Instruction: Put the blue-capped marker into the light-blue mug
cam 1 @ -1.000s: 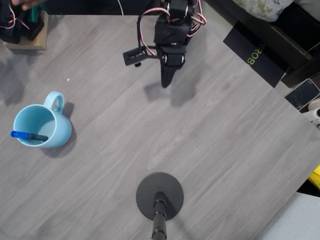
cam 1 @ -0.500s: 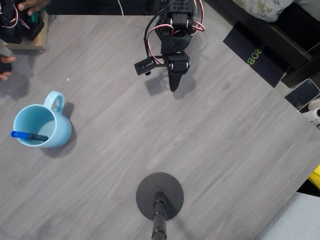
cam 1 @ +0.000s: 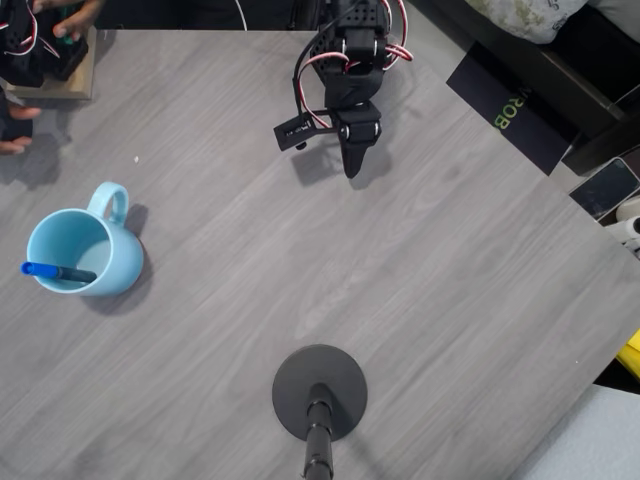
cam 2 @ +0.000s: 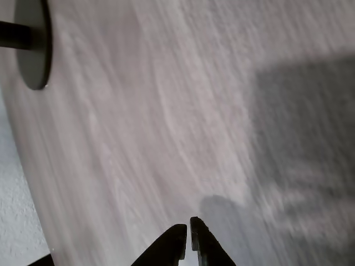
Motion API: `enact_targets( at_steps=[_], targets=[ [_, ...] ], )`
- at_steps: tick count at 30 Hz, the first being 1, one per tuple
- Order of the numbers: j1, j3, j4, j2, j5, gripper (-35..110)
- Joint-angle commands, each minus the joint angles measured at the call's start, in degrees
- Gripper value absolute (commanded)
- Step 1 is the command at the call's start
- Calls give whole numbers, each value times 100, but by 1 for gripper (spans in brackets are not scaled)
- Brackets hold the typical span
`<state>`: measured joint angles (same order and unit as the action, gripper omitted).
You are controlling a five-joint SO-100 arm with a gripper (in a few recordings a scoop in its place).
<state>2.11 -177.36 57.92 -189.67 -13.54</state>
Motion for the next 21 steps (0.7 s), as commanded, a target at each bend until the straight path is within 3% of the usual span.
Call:
enact_targets(
  at_steps=[1, 21],
  targets=[
    [44, -9, 114, -149, -9, 0],
    [246, -18, 1204, -149, -26, 0]
  ],
)
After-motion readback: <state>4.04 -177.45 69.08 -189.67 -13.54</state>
